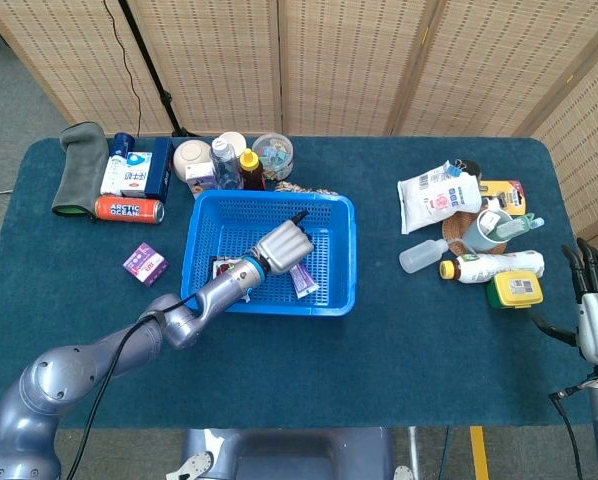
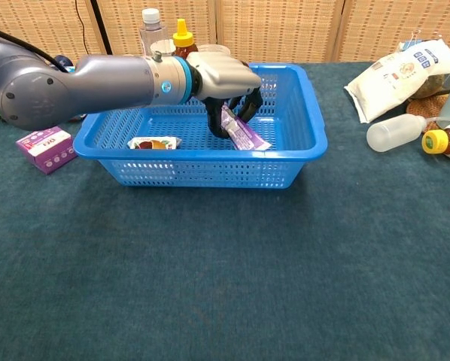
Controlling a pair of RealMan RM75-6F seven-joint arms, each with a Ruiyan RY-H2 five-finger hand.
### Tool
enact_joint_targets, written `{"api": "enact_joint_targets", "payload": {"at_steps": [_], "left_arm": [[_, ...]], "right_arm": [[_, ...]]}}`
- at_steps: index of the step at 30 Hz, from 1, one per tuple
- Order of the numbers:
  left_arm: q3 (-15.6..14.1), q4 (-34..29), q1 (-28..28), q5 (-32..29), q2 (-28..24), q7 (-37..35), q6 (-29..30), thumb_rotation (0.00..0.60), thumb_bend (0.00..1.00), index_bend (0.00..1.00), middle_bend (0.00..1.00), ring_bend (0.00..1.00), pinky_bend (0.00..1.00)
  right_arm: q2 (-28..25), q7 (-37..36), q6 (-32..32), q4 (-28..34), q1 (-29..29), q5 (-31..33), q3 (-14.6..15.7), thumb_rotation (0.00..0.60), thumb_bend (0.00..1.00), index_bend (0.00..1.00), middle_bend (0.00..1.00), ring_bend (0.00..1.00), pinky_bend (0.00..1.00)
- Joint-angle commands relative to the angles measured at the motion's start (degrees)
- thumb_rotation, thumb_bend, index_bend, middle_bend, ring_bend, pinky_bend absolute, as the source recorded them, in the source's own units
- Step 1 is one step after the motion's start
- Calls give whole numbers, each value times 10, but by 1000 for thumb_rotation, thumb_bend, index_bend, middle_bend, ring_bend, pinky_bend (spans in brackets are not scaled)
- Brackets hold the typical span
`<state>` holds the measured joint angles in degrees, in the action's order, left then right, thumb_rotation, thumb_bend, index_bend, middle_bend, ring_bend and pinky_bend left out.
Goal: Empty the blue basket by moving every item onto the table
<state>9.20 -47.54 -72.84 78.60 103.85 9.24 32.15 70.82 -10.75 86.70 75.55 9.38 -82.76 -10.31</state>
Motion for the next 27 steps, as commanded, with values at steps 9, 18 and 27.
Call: {"api": "enact_joint_targets", "payload": {"at_steps": [9,18,27], "left_arm": [[54,-185,38,-45,-153,44,81,600,305,610,449,406,68],[32,-351,185,-89,-343,34,193,600,305,616,454,406,68],[-33,-319,308,-65,-383,-73,250,600,305,617,455,406,68]], "right_arm": [[-2,2,6,6,-1,-8,3,600,0,0,0,0,66],[-5,7,14,21,-3,-23,10,600,0,0,0,0,66],[-6,19,22,39,-3,-43,20,600,0,0,0,0,66]]}}
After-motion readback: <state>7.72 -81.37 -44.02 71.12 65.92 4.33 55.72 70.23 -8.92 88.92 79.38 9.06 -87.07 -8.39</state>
